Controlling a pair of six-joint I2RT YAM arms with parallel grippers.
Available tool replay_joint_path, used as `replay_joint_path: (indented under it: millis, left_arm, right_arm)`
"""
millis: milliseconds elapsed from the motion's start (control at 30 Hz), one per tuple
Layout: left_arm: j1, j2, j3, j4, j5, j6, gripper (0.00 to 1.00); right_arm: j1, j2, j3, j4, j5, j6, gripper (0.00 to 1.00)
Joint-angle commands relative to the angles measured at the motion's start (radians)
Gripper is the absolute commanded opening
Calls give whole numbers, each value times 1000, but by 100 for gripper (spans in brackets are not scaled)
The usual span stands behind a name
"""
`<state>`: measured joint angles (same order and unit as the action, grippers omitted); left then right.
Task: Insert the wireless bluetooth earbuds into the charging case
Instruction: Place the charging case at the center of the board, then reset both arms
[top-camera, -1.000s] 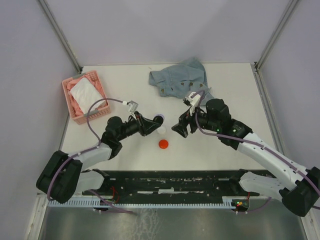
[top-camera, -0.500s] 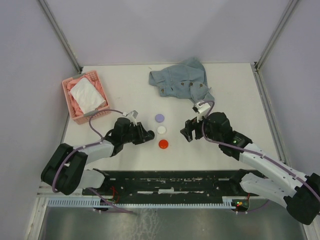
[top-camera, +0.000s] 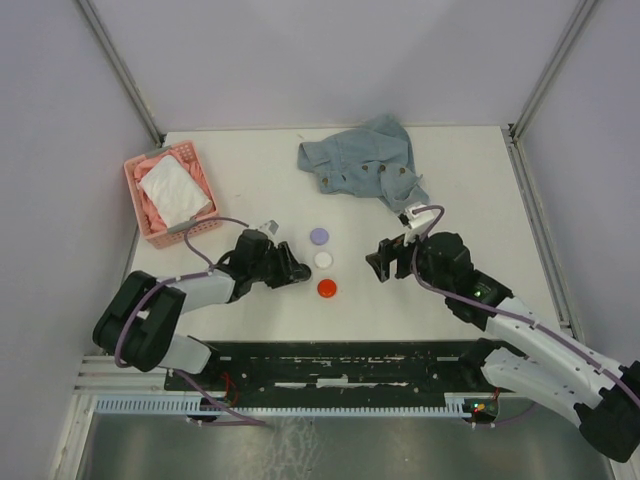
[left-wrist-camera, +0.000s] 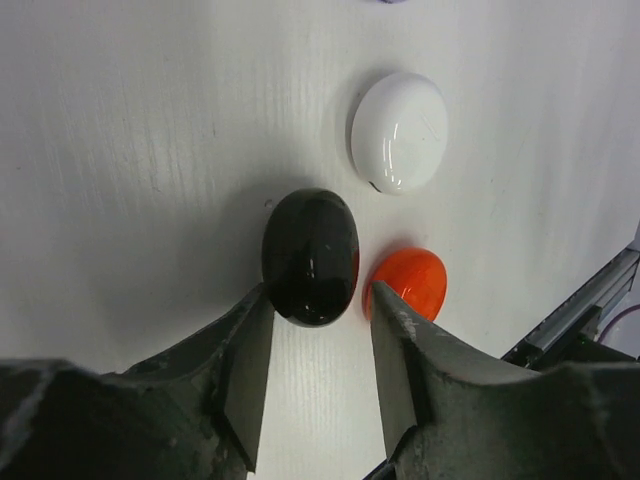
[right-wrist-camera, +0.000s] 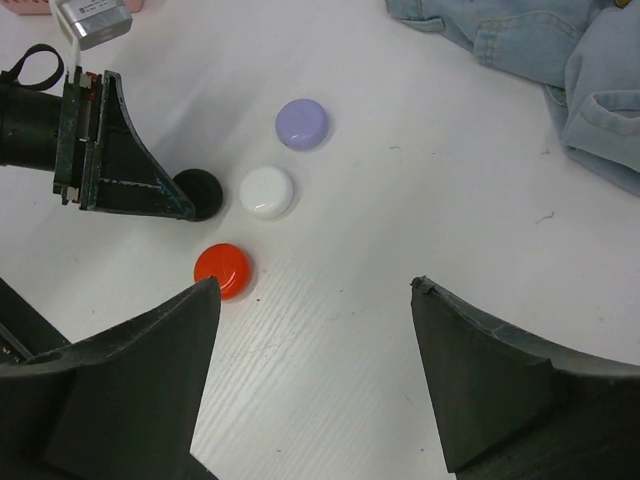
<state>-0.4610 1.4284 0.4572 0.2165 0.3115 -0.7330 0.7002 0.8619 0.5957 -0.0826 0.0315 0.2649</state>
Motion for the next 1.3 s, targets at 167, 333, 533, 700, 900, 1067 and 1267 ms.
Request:
replay_joint_path:
  millis: [167, 333, 533, 700, 900, 1067, 1267]
  left_arm:
    - [9, -103, 56, -169, -175, 40, 64]
    - [80, -342, 64, -350, -332, 83, 78]
    - [119, -551, 169, -559, -420, 126, 99]
    - [120, -663, 309, -708, -504, 197, 99]
    - [119, -853, 361, -733, -553, 338, 99]
    - [118, -1005, 320, -668, -580, 427, 99]
    - [118, -1130, 246, -576, -591, 482, 99]
  right_arm:
    - [2, -35, 3, 20, 149, 29, 88]
    - [2, -41, 44, -78, 296, 42, 94]
    - [1, -66, 82, -209, 536, 85, 99]
    - [1, -126, 96, -308, 700, 113, 99]
    - [2, -203, 95, -387, 793, 152, 99]
    - [1, -250, 92, -377, 810, 138, 99]
    - [2, -261, 99, -370, 827, 127, 99]
